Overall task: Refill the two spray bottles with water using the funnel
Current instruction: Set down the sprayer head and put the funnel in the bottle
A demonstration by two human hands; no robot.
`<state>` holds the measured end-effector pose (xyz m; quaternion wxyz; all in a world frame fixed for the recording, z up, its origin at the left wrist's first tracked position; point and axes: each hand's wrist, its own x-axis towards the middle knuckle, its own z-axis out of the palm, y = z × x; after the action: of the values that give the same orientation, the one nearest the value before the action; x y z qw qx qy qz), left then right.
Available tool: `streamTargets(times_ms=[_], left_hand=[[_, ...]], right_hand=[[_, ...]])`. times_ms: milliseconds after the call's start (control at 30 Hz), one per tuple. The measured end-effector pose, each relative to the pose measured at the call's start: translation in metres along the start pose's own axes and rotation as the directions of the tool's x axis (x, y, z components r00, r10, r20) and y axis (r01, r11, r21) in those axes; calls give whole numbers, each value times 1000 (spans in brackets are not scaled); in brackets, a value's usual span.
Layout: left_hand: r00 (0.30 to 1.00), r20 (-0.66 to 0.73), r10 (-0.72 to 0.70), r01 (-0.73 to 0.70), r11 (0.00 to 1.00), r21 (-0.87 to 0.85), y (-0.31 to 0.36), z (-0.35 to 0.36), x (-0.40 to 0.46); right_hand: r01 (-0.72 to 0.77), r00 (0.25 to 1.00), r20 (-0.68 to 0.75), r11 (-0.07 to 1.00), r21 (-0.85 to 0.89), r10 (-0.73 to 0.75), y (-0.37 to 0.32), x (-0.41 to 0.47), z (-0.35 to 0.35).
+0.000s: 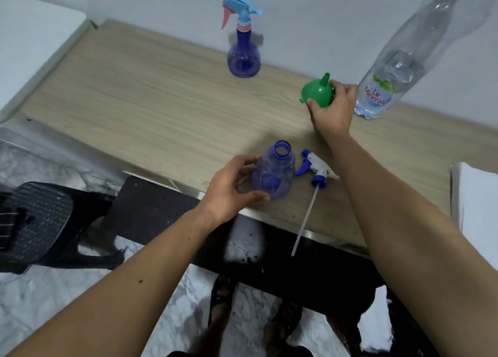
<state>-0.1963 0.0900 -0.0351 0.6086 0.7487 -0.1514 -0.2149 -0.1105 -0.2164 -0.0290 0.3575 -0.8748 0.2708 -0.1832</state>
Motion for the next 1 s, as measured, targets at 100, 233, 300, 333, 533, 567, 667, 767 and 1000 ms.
streamTargets(times_ms=[100,233,300,333,533,567,667,767,1000], left_hand=[[1000,-15,8,-8,1000,6,3,1,-1],[1000,-7,16,-16,1000,13,4,0,-1],[1000,5,17,-17,1000,18,2,1,-1],[1000,9,18,-18,1000,23,2,1,-1],[998,36,58,-61,995,81,-3,2,1],[998,39,55,-58,995,85,-3,2,1],[997,73,27,-33,996,78,1,0,0],[997,65,33,-37,996,76,-1,-1,2],[992,123,33,-35,999,9,5,0,0]], right_hand=[[19,1000,8,1000,-6,-19,-5,-9,-7],[56,998,-3,997,46,-56,-21,-33,-27],[56,998,-13,993,103,-55,-33,-47,-40],[53,999,-9,990,134,-52,-39,-54,-47],[76,993,77,974,213,-94,-62,-106,-95],[86,991,85,972,218,-106,-67,-115,-103],[109,987,83,959,262,-135,-88,-145,-130],[126,984,84,947,295,-157,-101,-166,-144],[73,997,14,944,323,-82,-121,-196,-169]])
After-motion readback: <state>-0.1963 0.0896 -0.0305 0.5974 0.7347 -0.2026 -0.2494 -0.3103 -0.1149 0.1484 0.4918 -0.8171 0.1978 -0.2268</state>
